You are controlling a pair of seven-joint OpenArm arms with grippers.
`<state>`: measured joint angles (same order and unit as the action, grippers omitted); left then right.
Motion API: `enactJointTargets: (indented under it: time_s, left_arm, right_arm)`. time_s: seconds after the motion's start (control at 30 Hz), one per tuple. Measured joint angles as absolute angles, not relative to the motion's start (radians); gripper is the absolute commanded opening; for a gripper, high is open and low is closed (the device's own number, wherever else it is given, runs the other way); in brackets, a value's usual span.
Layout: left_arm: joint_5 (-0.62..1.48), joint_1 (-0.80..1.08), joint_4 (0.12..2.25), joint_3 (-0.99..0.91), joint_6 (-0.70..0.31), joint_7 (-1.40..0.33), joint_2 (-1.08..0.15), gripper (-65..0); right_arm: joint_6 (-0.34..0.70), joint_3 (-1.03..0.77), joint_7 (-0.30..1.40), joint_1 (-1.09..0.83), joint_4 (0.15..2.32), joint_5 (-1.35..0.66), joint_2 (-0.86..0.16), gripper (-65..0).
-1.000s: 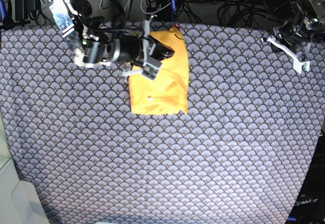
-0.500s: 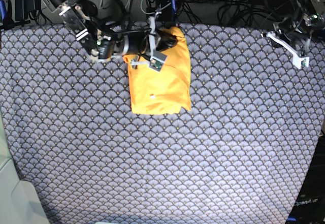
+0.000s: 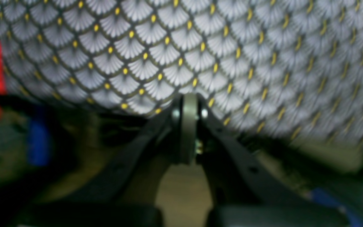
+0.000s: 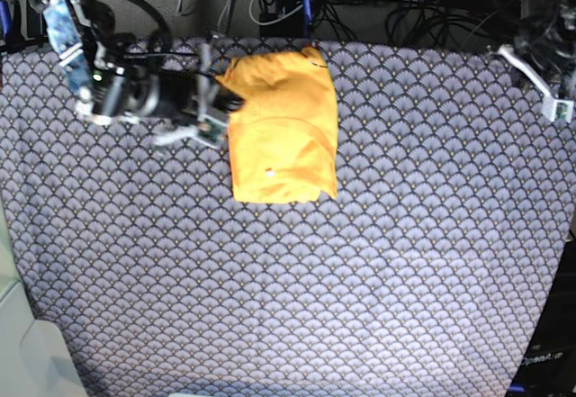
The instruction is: Fold the T-shirt properly
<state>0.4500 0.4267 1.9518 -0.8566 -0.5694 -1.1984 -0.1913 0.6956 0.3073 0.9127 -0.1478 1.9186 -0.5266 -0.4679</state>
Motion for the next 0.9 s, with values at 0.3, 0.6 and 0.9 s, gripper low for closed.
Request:
enactJointTargets:
  time_s: [0.3,0.6,0.9]
  left_arm:
    - [0.148,0.443,1.943,-0.870,-0.699,-1.193,-0.195,-65.0]
    - [-0.137,0.439,1.897,-0.756,-0.698,-1.018,-0.089,-65.0]
    - [-0.471,0.446,1.566,-0.736,-0.700,-0.537,0.112,-65.0]
  right_arm:
    - [0.696,-0.030,0.772,-0.500,1.936,-0.532,-0.543,-65.0]
    - [0.694,-0.237,0.564,-0.797,1.899,-0.482,-0.488,-65.0]
    - [0.691,-0.244,0.323,-0.810,1.614,-0.142,-0.269,-65.0]
